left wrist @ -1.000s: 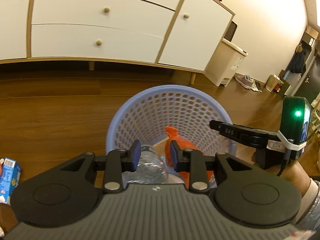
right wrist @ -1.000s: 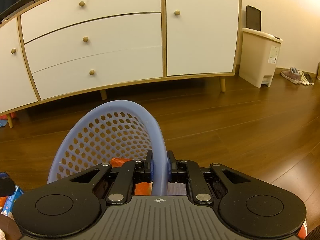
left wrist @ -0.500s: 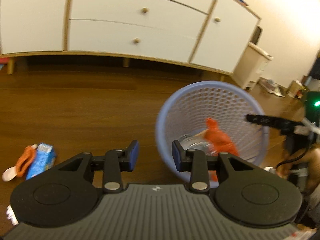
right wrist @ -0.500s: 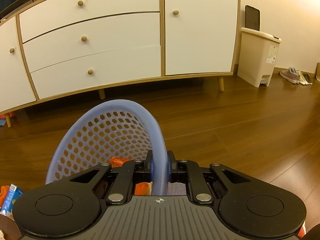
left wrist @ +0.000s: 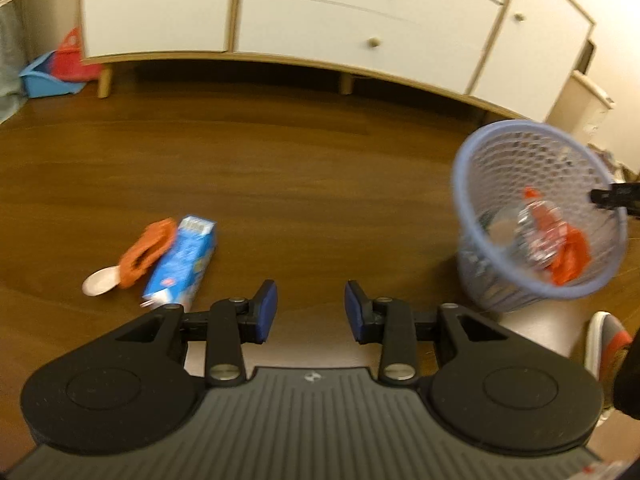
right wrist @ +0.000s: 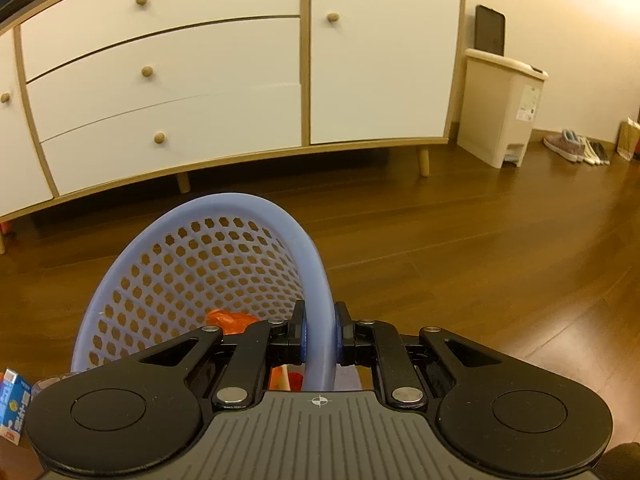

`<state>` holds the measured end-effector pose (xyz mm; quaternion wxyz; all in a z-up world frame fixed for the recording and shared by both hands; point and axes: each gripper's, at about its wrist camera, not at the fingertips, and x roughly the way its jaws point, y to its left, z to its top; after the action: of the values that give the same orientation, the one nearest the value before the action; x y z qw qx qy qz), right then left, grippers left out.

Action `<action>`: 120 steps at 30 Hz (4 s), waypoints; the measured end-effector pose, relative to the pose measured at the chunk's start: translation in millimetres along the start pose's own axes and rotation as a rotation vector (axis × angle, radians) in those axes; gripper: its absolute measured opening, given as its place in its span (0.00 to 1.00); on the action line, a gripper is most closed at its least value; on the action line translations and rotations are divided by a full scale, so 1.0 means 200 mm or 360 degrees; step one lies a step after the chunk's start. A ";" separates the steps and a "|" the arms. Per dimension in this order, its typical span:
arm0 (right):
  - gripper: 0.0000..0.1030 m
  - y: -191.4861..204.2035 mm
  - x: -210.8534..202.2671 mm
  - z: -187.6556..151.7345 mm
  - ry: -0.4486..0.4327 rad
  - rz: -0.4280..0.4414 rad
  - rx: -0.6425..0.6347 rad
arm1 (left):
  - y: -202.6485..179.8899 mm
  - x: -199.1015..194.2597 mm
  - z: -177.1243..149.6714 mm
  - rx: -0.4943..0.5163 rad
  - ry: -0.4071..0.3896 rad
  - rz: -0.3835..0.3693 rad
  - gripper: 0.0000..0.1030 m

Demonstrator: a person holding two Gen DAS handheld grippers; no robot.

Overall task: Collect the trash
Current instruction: 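Move the left tool toward the white crumpled tissue, then close the left tool on the white crumpled tissue, then carry the tissue with the left tool and release it into the wastebasket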

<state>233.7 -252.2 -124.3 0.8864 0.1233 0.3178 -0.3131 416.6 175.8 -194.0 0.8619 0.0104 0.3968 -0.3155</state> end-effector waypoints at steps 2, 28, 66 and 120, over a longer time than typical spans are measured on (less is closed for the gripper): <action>0.09 0.00 -0.01 0.00 0.0003 -0.0006 0.0011 | 0.06 0.00 -0.02 -0.0030 0.0009 0.0047 0.30; 0.09 0.06 -0.02 0.01 -0.0019 -0.0005 -0.0063 | 0.67 0.00 -0.37 -0.0364 0.0147 0.0533 0.32; 0.09 0.05 0.02 -0.01 -0.0039 -0.0003 -0.0088 | 0.80 0.42 -0.45 -0.0321 0.0334 0.0583 0.28; 0.09 -0.04 0.10 0.02 -0.0020 0.0165 -0.0043 | -0.95 0.32 0.40 0.0513 -0.0087 -0.0507 0.40</action>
<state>242.1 -269.3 -134.3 0.9050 0.1258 0.3097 -0.2633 397.2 -31.6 -139.0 0.7989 0.0766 0.3144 -0.5071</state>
